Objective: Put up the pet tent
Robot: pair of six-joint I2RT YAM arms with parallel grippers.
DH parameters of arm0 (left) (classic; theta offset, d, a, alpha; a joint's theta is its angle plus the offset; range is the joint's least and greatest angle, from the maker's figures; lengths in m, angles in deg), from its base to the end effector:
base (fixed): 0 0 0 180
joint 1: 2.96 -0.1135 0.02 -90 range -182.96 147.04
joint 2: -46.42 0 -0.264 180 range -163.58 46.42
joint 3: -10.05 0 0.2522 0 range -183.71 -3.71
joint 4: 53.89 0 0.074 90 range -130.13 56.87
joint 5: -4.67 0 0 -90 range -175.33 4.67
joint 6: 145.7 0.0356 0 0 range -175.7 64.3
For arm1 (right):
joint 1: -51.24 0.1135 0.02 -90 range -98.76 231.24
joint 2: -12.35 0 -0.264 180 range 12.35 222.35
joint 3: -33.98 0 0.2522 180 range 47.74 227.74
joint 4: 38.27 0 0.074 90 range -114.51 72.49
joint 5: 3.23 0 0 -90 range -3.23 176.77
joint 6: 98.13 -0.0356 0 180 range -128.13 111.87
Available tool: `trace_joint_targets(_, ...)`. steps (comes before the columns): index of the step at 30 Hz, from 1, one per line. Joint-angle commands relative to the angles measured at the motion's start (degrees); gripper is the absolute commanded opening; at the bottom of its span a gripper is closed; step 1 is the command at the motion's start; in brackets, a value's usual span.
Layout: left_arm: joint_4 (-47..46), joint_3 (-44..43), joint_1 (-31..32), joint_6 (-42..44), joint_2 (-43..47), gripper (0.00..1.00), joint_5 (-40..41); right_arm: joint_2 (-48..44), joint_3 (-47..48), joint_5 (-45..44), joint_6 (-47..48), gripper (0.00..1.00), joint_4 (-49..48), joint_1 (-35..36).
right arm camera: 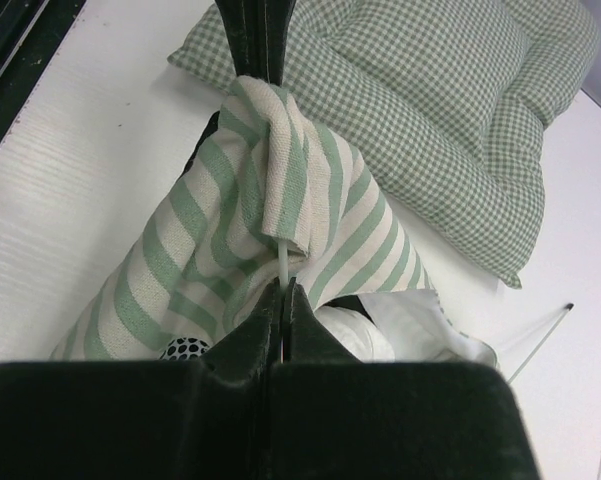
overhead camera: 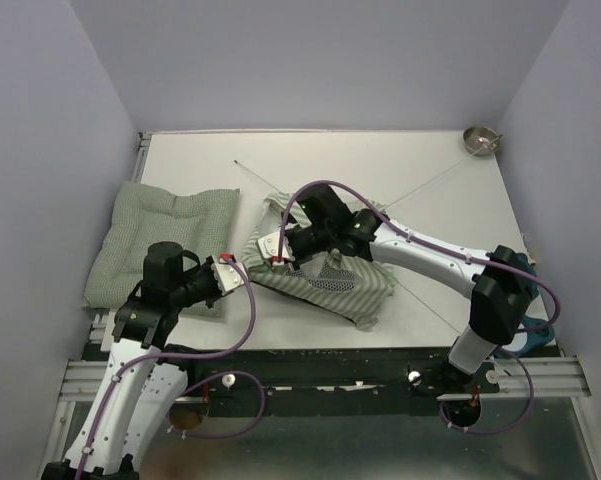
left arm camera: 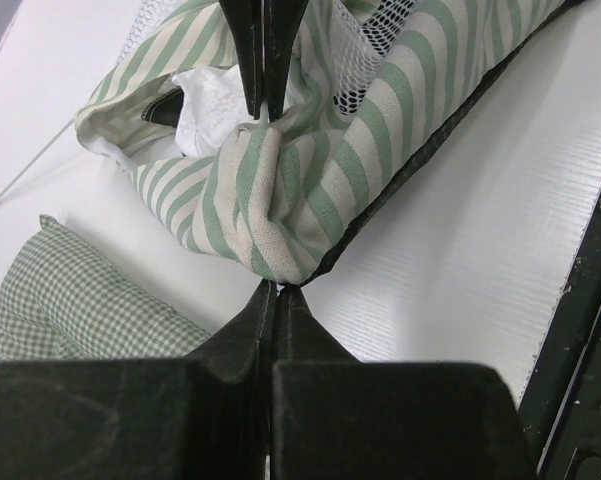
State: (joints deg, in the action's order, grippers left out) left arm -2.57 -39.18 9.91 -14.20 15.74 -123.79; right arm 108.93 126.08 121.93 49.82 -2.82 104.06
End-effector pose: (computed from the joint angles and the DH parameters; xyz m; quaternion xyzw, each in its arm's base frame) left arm 0.1098 -0.0478 0.2733 0.5190 0.6653 -0.1683 0.5096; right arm 0.2138 0.3157 0.2899 -0.7834 0.3855 0.2553 0.4153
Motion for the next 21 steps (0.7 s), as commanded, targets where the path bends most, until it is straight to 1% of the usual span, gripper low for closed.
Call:
trace_joint_targets(1, 2.0, -2.2, 0.1, 0.7, -1.0, 0.0, -1.8, -1.7, 1.3, 1.0, -1.0, 0.01, -0.5, 0.3)
trace_joint_targets(3, 1.4, -2.1, 0.0, 0.3, -0.8, 0.0, -1.8, -1.6, 1.2, 1.3, 1.2, 0.01, 0.9, 0.4)
trace_joint_targets(4, 1.5, -2.1, 0.1, 0.4, -0.6, 0.0, -2.0, -1.5, 1.2, 1.2, 1.5, 0.04, 1.0, 0.4)
trace_joint_targets(8, 2.2, -2.1, 0.0, 0.4, -0.7, 0.0, -1.4, -1.9, 0.8, -1.6, 0.9, 0.27, 1.2, 0.4)
trace_joint_targets(11, 2.2, -1.9, 0.1, 0.3, -0.5, 0.0, -1.6, -3.1, -1.0, -3.5, 1.3, 0.36, 1.2, -0.1)
trace_joint_targets(12, 2.0, -1.7, 0.0, 0.3, -0.5, 0.0, -1.6, -3.3, -1.5, -3.5, 1.3, 0.37, 1.2, -0.6)
trace_joint_targets(21, 1.5, -1.1, 0.0, 1.0, -1.1, 0.0, -1.4, -3.1, -6.2, -4.5, 7.1, 0.38, 2.6, -3.2)
